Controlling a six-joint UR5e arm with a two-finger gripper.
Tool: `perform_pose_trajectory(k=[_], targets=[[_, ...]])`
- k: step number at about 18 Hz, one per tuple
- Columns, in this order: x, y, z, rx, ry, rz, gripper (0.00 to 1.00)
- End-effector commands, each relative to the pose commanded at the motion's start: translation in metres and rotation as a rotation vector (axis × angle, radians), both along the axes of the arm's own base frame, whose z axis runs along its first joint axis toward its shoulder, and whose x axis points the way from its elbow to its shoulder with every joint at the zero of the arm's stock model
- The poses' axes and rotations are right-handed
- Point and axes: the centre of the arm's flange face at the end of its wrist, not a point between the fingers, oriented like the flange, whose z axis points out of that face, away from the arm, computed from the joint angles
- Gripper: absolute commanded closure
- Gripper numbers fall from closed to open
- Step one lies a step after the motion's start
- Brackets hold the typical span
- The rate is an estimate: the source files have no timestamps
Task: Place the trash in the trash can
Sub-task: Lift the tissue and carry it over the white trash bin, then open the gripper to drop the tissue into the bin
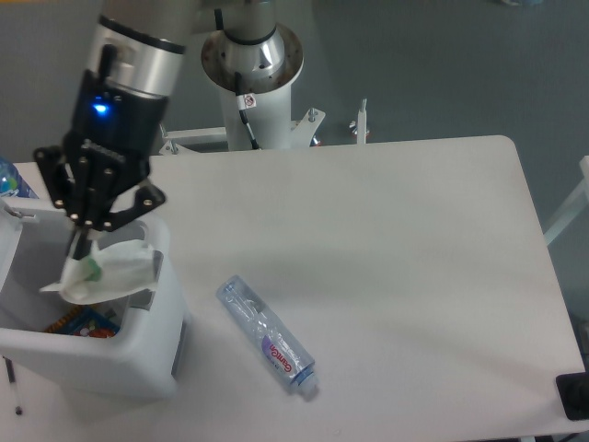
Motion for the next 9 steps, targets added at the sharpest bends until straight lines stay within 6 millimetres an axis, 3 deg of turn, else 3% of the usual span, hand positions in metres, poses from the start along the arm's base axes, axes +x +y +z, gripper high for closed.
perform_pose_trajectory(k=[2, 4, 6, 9], targets=[[0.007, 0.000, 0.002, 0.003, 0.003, -0.010, 0.72], [0.007, 0.001, 0.001, 0.003, 0.005, -0.017, 0.52], [0.007, 0.002, -0.002, -0.002, 0.003, -0.020, 0.05], [0.007, 0.002, -0.008, -0.012, -0.007, -0.015, 0.00]])
